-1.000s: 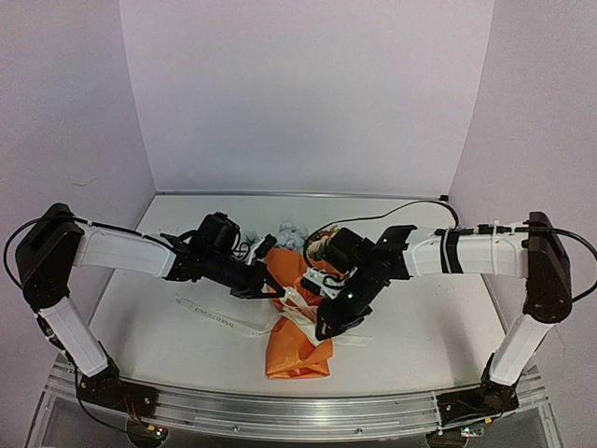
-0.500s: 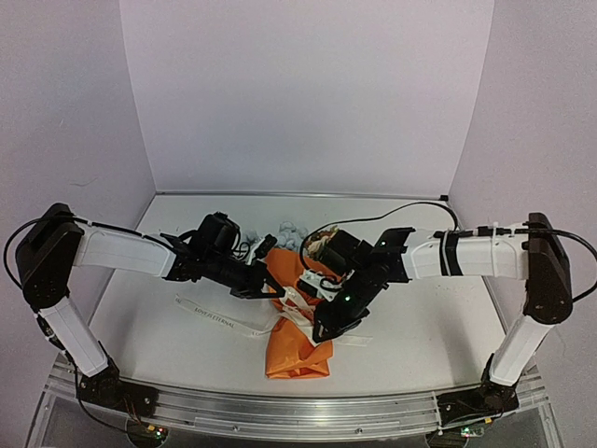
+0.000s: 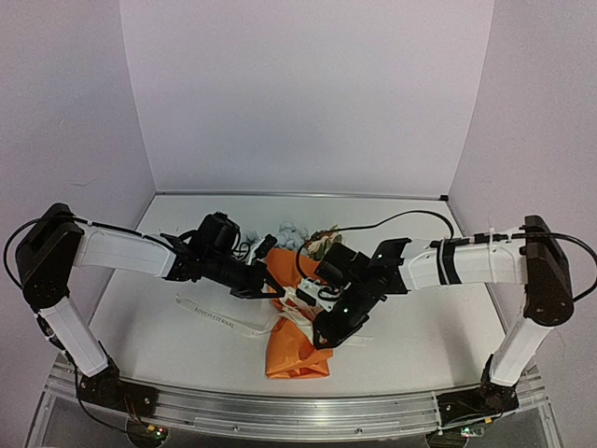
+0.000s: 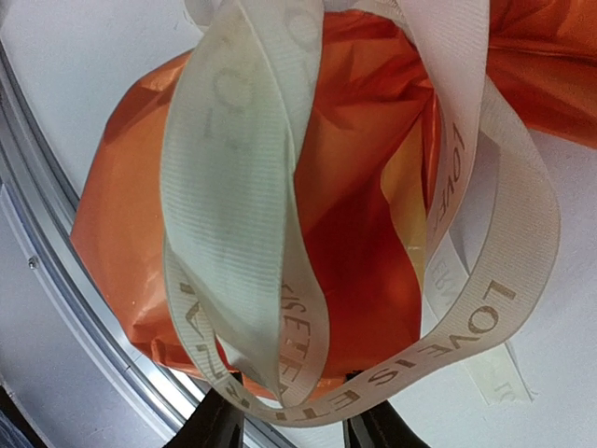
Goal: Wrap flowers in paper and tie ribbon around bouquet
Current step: Cross the half-tied ribbon over the folded bouquet.
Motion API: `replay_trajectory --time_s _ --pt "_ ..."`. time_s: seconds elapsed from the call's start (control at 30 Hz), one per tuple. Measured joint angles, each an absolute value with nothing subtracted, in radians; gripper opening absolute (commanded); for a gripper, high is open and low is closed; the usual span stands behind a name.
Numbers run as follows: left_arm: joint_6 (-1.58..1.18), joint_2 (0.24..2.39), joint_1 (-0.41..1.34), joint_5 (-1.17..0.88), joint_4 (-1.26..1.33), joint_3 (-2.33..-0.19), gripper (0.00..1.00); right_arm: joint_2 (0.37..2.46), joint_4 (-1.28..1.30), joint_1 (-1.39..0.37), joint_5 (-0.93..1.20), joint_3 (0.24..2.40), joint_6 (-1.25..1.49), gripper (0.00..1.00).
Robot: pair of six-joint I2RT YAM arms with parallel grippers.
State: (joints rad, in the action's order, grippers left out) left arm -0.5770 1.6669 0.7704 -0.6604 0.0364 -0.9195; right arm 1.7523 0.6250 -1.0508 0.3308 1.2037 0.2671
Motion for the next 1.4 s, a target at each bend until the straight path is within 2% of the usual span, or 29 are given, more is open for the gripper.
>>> replay_trajectory --time_s 0.17,0.3,0.4,0.67,1.27,1.4 --pt "-0.577 1.667 0.77 -0.661 0.036 -0.92 0.0 1.752 0.6 -1.051 0.312 1.204 0.261 0.32" --pt "-0.576 1.667 0.77 -0.661 0.036 -0.92 0.0 1.752 0.59 -1.052 0.308 1.204 0.259 0.18" --pt "-0.577 1.667 0.77 -0.661 0.036 -0.92 0.0 1.752 0.59 -1.054 0.31 1.204 0.259 0.01" --pt "-0.579 1.641 0.77 -0.632 0.037 -0.912 0.0 1.752 0.604 -1.055 0.322 1.204 0.259 0.0" --pt "-0.651 1.499 0.778 -0.495 0.074 -0.751 0.0 1.727 0.711 -1.055 0.251 1.282 0.226 0.0" --pt "-0.655 1.486 0.778 -0.485 0.084 -0.746 0.0 1.727 0.725 -1.055 0.252 1.296 0.221 0.03"
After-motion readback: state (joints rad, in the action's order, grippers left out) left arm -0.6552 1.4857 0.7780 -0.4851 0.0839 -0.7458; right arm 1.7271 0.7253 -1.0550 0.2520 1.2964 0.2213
